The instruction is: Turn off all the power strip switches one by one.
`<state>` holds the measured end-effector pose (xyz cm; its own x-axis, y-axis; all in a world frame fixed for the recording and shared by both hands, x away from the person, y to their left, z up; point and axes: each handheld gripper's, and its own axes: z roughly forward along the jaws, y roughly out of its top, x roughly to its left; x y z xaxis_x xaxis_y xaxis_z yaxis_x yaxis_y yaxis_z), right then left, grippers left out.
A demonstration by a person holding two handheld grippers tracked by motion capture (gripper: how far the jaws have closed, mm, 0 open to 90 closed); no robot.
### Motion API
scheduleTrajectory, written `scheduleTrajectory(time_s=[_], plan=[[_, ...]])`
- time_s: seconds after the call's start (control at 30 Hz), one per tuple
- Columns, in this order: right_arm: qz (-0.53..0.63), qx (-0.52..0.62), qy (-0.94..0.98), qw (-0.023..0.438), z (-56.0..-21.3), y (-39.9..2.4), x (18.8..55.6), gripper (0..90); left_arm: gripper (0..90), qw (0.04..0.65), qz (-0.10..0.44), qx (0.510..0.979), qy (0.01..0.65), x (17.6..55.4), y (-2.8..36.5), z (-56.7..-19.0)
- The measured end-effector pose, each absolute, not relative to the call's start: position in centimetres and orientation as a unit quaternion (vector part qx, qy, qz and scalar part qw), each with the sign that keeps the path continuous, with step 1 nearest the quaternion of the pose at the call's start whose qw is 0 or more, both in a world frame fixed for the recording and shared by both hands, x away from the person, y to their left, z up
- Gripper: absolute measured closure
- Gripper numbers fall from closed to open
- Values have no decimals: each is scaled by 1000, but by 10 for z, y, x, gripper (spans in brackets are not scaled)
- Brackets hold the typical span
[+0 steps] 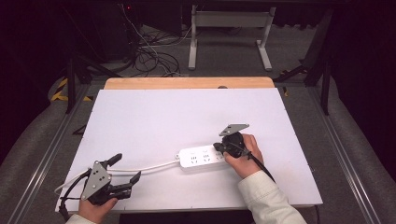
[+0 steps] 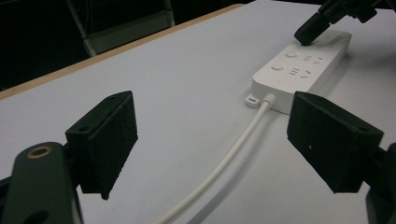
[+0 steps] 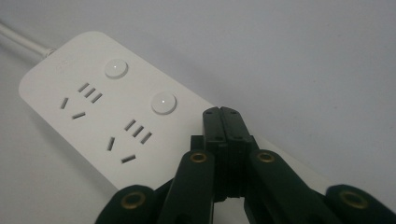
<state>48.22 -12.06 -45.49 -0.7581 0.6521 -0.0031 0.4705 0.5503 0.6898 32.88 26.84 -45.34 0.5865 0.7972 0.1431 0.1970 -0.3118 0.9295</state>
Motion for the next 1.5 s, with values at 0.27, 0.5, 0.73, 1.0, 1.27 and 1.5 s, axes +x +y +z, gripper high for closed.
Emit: scheduleTrajectory(time_s=[0.27,0.5,0.73,1.0,1.27,1.5], plan=[[341,322,873,135,-454,-119,482,900,169,483,313,748,331,329,269,-453],[339,324,873,132,-454,-119,482,900,169,483,312,748,331,329,268,-453],[338,330,872,127,-455,-119,483,900,169,484,310,748,332,328,268,-453],[408,314,844,147,-439,-125,475,900,168,485,309,747,334,329,269,-453],[419,299,842,162,-428,-125,467,900,168,484,311,747,333,329,268,-453],[428,297,840,153,-428,-123,469,900,168,485,309,747,334,329,268,-454]])
